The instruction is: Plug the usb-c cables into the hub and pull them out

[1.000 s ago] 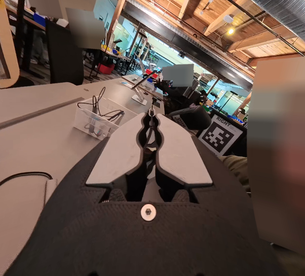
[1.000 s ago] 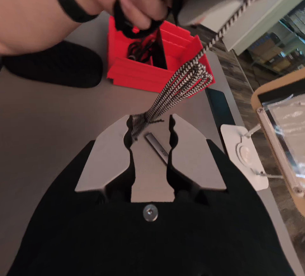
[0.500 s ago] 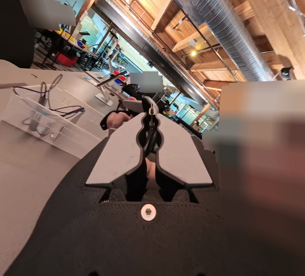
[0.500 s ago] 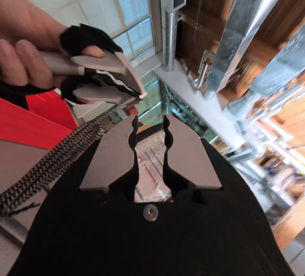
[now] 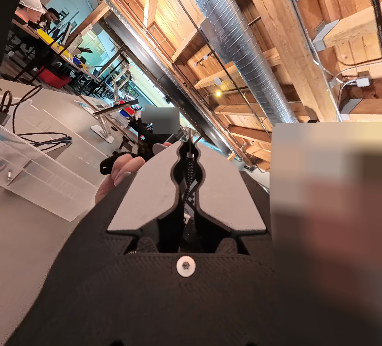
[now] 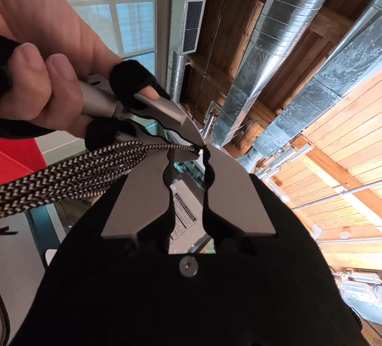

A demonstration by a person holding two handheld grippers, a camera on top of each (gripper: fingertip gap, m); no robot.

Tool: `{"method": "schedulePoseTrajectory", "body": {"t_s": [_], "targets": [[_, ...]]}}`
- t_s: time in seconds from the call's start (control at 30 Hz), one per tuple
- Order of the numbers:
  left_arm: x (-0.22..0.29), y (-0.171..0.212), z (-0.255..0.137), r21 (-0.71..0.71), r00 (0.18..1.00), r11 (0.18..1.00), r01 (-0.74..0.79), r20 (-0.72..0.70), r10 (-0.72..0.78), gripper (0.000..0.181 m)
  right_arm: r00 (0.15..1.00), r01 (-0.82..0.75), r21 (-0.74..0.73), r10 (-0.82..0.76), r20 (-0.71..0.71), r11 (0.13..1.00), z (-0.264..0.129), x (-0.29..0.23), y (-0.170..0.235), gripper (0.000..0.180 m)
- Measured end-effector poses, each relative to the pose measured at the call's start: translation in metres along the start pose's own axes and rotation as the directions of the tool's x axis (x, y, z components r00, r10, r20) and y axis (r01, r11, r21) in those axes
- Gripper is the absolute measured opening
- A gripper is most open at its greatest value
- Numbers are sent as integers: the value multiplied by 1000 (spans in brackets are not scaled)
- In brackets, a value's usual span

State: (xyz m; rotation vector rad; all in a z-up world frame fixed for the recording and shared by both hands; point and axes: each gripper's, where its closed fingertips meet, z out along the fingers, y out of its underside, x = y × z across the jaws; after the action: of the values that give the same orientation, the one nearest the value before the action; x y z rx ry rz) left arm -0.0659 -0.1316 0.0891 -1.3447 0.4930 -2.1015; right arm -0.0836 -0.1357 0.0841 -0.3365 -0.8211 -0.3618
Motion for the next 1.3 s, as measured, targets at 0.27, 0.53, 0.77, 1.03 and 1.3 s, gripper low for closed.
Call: {"method": "schedulePoseTrajectory", "body": {"t_s": [0.27, 0.53, 0.77, 1.03, 1.3], "targets": [[0, -9, -2, 117, 999, 993, 18, -52, -11, 6, 989, -147, -52, 147, -7, 988, 4, 7, 0, 6], [-3, -15, -8, 202, 998, 978, -54, 25, 50, 6, 920, -377, -118, 386, 62, 919, 9, 4, 5, 5], [-7, -19, -12, 253, 997, 965, -73, 49, 63, 6, 849, -503, -166, 521, 90, 848, 11, -1, 11, 5], [-7, -18, -13, 309, 997, 948, -76, 46, 64, 6, 825, -538, -169, 557, 93, 826, 10, -2, 11, 5], [-2, -31, -17, 328, 990, 935, -138, 66, 123, 31, 693, -692, -107, 698, 180, 714, 9, 15, 7, 3]]}}
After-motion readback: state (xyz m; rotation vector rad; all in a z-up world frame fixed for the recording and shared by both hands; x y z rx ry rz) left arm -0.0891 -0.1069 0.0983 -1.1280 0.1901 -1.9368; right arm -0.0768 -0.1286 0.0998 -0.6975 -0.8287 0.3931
